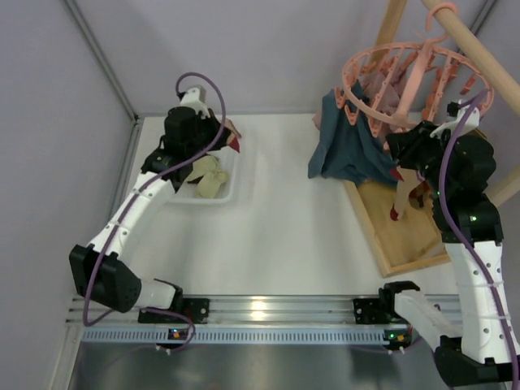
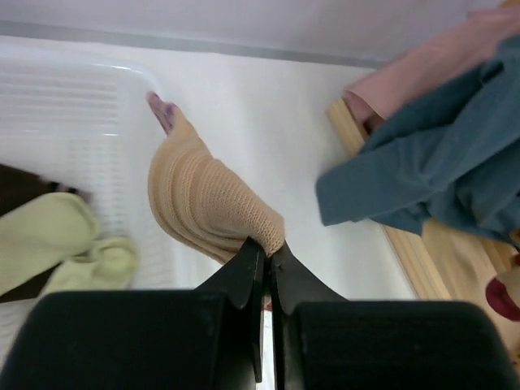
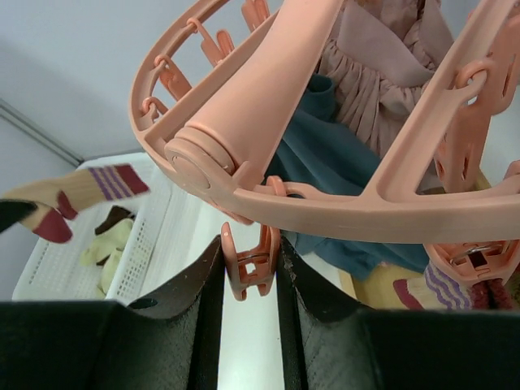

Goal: Remove the socks clipped to the hanger

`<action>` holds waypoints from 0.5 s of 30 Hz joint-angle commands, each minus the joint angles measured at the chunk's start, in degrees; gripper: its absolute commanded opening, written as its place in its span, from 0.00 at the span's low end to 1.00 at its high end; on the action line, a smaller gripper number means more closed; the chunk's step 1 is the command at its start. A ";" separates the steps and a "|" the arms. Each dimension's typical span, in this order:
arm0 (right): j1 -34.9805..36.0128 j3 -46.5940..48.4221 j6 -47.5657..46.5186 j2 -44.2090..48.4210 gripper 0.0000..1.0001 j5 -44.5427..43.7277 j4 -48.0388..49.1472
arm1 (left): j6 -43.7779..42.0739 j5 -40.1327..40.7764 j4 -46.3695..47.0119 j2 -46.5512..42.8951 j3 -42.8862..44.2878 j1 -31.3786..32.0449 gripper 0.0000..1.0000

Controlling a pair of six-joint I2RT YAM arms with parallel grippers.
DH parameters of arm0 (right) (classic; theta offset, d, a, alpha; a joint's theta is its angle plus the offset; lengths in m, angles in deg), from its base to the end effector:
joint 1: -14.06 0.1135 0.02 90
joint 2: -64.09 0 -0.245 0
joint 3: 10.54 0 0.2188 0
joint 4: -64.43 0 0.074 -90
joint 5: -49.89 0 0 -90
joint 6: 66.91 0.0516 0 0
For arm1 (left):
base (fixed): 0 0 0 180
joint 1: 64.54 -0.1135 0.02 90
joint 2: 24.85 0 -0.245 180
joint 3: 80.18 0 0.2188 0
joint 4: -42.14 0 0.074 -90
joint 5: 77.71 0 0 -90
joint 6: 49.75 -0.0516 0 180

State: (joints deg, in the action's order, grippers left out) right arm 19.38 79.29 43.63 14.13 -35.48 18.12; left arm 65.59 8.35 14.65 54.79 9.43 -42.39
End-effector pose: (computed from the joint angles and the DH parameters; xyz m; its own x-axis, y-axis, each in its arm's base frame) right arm 0.1539 0.0185 0.4273 -0.1650 0.3359 -0.9273 -0.1221 0.9260 0.3571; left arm 0.2868 -0.1206 0.3546 -0.4390 -0.2823 -0.8530 0.2755 0.8614 -0.4268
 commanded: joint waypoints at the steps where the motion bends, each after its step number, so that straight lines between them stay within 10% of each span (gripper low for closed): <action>1: -1.02 -1.22 1.26 0.56 0.00 3.11 3.58 | -3.36 2.18 -9.86 -3.25 4.35 -3.86 0.00; 15: -0.75 -4.21 3.72 -0.32 0.00 9.43 5.61 | 0.76 8.15 -13.21 -1.61 -6.19 -9.06 0.00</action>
State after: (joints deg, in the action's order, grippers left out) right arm 19.14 74.74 46.55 14.37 -30.52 24.99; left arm 64.45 13.86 2.63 49.26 5.69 -51.24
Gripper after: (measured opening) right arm 0.250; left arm 0.023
